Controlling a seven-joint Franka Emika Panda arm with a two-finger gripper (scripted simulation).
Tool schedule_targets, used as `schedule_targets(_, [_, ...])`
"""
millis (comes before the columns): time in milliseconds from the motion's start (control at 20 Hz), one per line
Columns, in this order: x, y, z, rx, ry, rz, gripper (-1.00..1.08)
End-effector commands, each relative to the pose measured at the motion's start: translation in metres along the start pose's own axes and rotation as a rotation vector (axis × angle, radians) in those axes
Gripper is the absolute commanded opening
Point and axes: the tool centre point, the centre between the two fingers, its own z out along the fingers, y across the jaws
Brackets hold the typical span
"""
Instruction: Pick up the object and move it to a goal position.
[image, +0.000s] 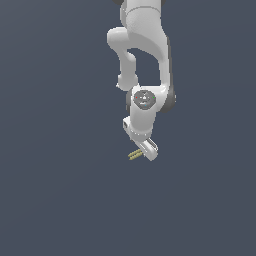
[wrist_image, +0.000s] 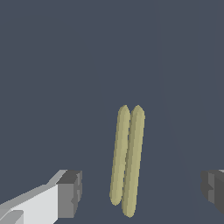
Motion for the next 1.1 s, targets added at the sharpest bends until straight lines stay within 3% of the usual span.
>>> schedule_targets(0, [-0.002, -0.001, 0.003, 0.002, 0.001, 0.041, 1.0])
schedule_targets(700, [-0.005, -0.003, 0.012, 0.005, 0.003, 0.104, 1.0])
schedule_targets(1050, [-0.005, -0.003, 0.04, 0.005, 0.003, 0.107, 1.0])
